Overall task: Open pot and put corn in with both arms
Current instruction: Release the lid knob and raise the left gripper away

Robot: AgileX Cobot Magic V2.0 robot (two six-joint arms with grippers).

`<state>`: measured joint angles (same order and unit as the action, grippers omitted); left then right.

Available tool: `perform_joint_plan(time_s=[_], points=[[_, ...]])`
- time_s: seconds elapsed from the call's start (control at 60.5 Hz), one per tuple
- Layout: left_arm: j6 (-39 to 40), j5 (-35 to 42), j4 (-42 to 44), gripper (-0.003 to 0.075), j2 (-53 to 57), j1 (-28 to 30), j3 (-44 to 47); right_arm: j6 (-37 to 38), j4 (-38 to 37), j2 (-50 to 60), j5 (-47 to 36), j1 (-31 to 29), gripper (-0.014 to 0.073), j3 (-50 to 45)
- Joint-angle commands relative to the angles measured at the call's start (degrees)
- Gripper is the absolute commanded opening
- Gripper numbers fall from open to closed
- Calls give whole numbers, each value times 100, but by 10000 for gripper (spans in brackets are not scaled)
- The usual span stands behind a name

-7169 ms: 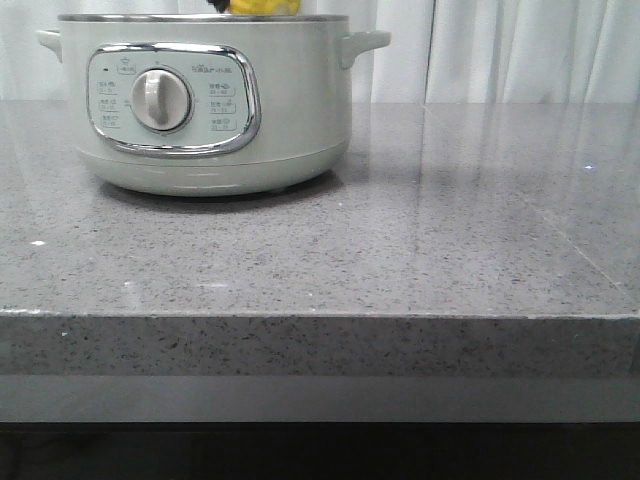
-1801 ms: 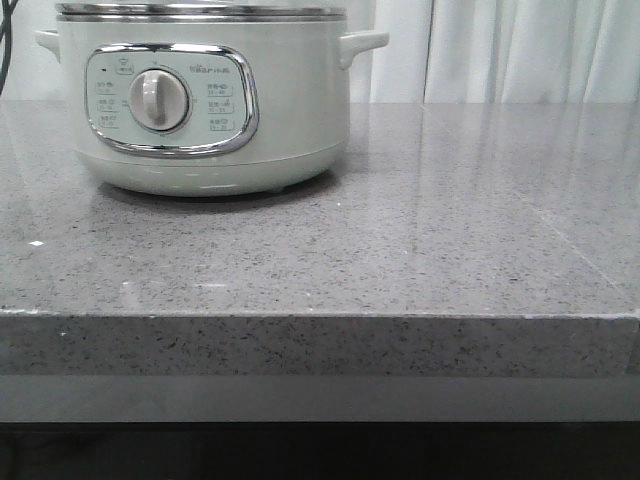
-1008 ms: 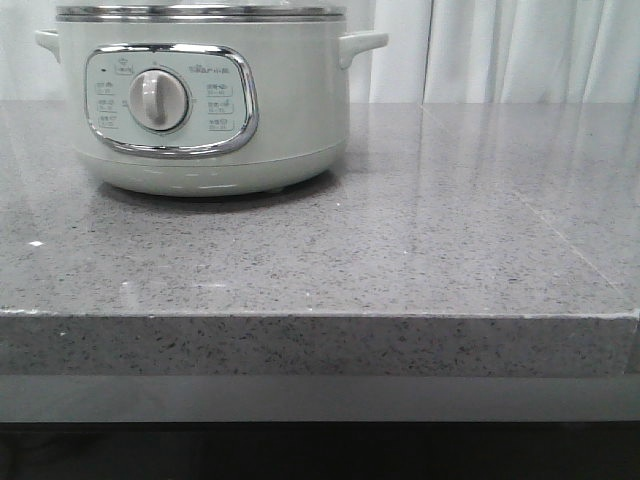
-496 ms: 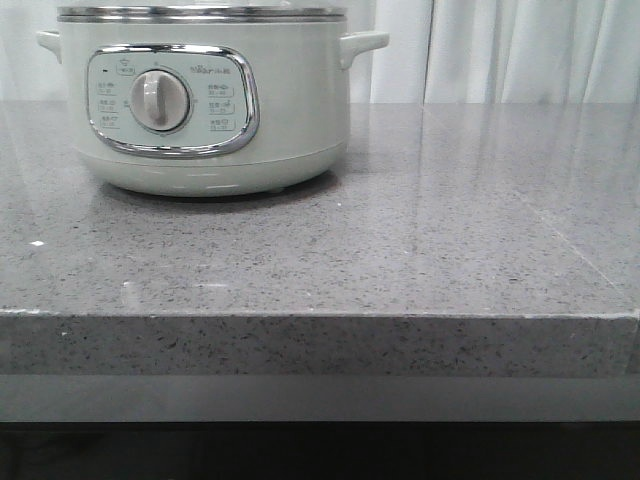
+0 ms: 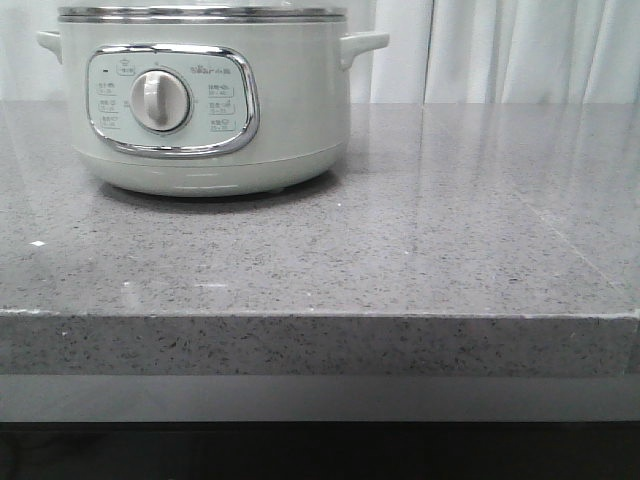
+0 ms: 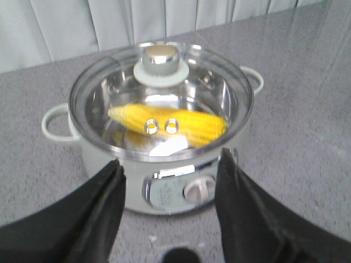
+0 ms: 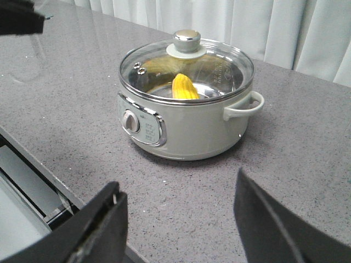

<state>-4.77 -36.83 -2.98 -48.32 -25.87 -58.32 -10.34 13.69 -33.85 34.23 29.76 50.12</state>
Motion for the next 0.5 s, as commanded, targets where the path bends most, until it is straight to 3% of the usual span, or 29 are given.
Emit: perform_joint_plan(time_s=[0.0,0.347,0.413,0.479], points=[[3,481,-50,363,289,-37,141,-23,29,4,-443,-38,444,129],[3,505,-50,360,552,-37,557,-23,29,-2,-457,-38,444,129],[3,505,-50,324,552,-37,557,-23,29,-2,-444,-38,433,129],[3,520,-50,259,552,-37,557,-23,29,-2,-444,-38,367,129]])
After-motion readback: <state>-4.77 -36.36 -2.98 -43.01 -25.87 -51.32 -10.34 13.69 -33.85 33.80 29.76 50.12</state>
